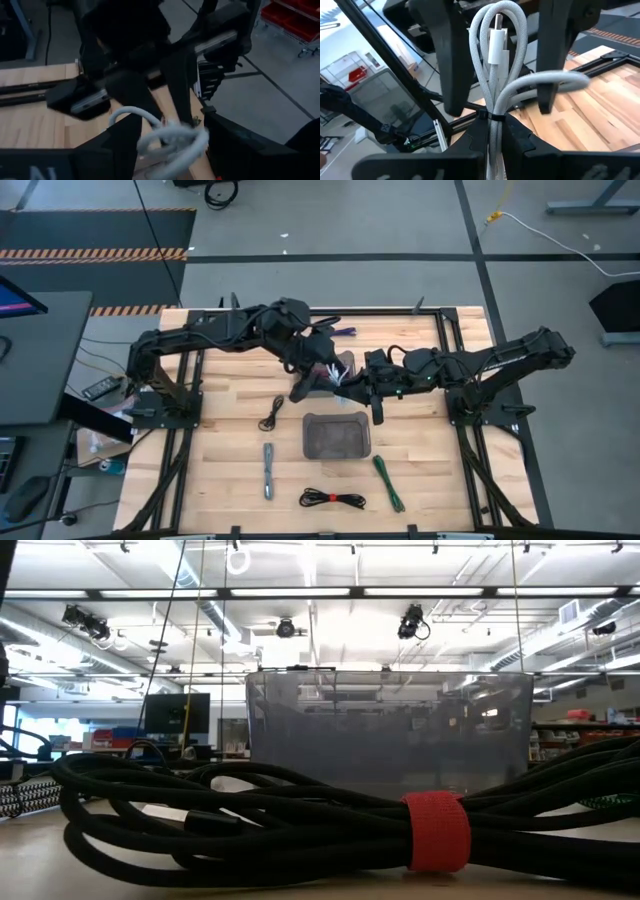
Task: Pick and place USB-C Cables
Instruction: Put the white charger cable into the bottom black transparent bin
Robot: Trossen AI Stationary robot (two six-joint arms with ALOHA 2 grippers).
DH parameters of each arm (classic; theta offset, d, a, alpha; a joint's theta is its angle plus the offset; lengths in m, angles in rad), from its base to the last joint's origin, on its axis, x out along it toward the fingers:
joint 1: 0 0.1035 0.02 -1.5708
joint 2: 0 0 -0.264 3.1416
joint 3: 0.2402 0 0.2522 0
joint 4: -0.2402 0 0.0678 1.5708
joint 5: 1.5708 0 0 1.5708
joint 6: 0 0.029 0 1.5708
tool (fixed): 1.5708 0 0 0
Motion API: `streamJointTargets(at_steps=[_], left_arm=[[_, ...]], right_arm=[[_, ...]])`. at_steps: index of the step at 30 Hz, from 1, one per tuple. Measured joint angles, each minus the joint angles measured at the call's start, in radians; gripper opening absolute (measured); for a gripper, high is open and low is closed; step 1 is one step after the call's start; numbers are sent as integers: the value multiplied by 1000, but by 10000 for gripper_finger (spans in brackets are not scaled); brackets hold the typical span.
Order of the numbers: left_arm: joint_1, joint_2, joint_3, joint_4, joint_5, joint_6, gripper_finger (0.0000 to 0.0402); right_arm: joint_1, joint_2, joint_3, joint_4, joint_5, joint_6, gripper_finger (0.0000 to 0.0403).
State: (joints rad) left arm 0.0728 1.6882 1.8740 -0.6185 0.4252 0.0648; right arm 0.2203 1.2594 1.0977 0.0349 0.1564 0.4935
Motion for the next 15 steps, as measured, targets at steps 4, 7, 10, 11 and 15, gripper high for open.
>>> streamJointTargets(at_steps=[4, 7, 10, 11, 15], left_arm=[[0, 2, 0, -10, -4, -1, 181], [3, 2, 0, -12, -3, -3, 132], [9, 0, 0, -14, 2, -8, 74], [11, 0, 0, -16, 7, -8, 53], [13, -1, 0, -20, 10, -4, 33]], right_arm=[[1, 0, 0, -1, -2, 4, 33], [1, 0, 0, -5, -15, 12, 33], [1, 0, 0, -7, -16, 33, 33], [0, 0, 0, -9, -14, 34, 33], [0, 0, 0, -11, -13, 38, 33]])
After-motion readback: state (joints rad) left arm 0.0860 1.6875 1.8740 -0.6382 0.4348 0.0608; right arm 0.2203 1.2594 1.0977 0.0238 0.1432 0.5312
